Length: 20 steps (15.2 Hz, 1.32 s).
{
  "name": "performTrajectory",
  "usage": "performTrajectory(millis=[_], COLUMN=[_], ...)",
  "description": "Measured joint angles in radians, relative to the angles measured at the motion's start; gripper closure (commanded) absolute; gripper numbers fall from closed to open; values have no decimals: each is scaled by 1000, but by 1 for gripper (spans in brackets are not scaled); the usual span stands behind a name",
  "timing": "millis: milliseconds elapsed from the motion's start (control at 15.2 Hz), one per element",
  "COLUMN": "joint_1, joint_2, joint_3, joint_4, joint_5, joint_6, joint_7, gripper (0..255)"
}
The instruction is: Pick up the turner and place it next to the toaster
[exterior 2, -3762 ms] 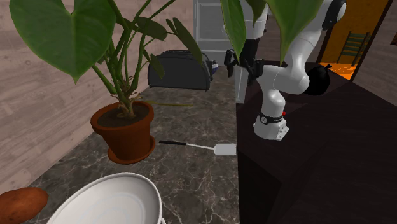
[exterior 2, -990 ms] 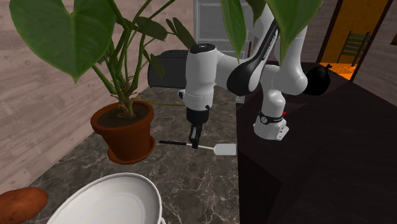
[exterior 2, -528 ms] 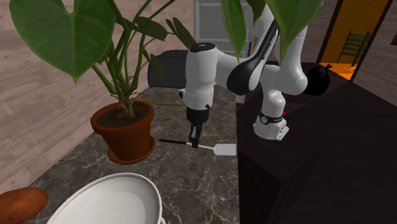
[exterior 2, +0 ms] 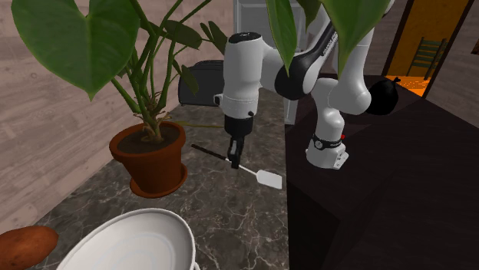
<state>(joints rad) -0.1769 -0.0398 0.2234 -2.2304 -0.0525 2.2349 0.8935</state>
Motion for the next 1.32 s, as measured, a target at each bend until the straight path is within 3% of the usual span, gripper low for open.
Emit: performTrajectory(millis=[1320], joint_1=[0], joint_2=[-90], joint_3=[-6], joint_4=[181], joint_5=[29], joint_6=[-268], joint_7=[-31], gripper=[255])
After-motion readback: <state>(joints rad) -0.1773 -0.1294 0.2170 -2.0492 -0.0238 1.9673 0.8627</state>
